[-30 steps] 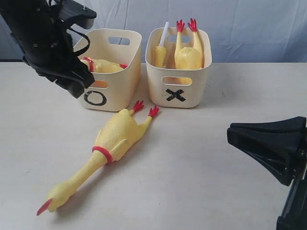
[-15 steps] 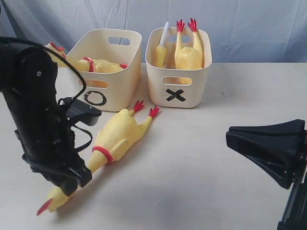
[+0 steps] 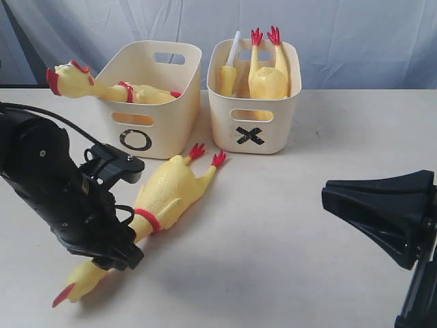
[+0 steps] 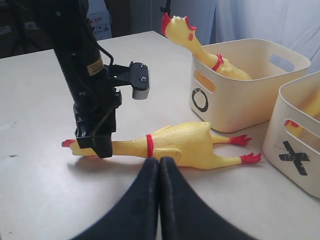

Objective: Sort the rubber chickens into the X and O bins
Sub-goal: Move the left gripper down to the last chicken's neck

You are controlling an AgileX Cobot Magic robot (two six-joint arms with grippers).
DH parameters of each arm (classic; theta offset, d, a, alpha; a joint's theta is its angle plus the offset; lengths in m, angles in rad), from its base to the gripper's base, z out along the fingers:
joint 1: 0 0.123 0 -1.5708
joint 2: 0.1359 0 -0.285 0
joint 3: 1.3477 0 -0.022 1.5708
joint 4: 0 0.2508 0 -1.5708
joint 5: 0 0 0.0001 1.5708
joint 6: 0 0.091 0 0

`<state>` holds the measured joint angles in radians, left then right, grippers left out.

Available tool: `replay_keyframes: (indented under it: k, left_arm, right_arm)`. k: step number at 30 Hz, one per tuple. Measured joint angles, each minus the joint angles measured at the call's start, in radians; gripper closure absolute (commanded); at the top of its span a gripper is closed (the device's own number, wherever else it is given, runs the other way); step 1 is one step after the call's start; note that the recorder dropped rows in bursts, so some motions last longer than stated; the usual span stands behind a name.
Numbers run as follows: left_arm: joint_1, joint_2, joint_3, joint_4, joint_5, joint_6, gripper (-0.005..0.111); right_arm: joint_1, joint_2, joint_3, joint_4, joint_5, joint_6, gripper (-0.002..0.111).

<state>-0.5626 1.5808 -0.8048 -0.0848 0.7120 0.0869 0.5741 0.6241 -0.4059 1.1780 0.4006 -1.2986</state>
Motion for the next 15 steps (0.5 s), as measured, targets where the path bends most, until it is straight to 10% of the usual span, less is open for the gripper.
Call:
replay_keyframes:
  k: [15]
  left_arm:
    - [0.000,0.076,0.008,0.039,-0.050,0.002,0.045]
  right_arm:
    - [0.000,0.000,0.000,0.000,0.000,0.000,0.109]
